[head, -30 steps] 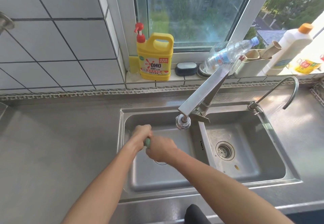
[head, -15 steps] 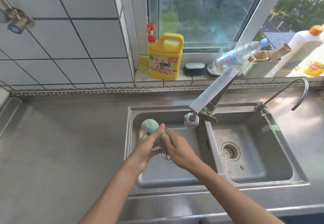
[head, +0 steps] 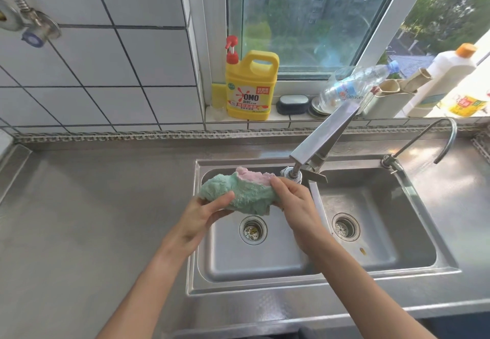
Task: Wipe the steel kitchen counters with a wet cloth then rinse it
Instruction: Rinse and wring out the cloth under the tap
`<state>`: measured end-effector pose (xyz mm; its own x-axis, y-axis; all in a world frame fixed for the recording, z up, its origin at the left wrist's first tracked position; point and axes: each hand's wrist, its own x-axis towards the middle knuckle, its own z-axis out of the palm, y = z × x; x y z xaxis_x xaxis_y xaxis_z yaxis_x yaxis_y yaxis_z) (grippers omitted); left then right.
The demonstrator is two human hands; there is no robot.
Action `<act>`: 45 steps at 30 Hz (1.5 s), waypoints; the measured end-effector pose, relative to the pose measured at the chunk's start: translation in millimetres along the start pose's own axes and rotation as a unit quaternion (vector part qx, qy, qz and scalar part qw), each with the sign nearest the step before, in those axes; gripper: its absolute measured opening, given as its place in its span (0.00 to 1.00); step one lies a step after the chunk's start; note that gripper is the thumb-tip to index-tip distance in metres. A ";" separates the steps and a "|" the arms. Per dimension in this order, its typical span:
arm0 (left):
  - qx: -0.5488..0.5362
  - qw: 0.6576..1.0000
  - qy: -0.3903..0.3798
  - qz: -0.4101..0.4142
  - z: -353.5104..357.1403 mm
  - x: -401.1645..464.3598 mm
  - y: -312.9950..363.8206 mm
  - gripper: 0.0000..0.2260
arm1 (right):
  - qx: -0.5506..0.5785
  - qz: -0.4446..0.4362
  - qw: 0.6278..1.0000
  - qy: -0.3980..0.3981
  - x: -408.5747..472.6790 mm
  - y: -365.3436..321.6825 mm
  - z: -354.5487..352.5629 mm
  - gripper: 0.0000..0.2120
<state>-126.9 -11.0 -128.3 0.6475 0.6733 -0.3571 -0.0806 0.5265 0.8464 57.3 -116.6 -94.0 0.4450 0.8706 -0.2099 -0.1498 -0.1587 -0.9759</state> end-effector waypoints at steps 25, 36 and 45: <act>0.089 0.995 -0.044 -0.022 4.9 -27.6 41.8 0.24 | 0.021 0.024 0.998 -0.060 0.7 -8.4 -22.7 0.04; 0.232 0.968 -0.083 0.041 48.5 -23.4 79.0 0.10 | -0.073 0.023 0.994 -0.082 -4.0 -18.2 -26.8 0.13; 0.284 0.956 -0.080 0.006 55.8 -22.0 104.5 0.14 | -0.152 -0.089 0.964 -0.198 -19.2 -42.0 -19.1 0.25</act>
<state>-107.3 0.3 -9.9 0.7600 0.5664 -0.3187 0.3050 0.1222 0.9445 71.9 -135.5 -50.2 0.0581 0.9967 -0.0565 0.1901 -0.0666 -0.9795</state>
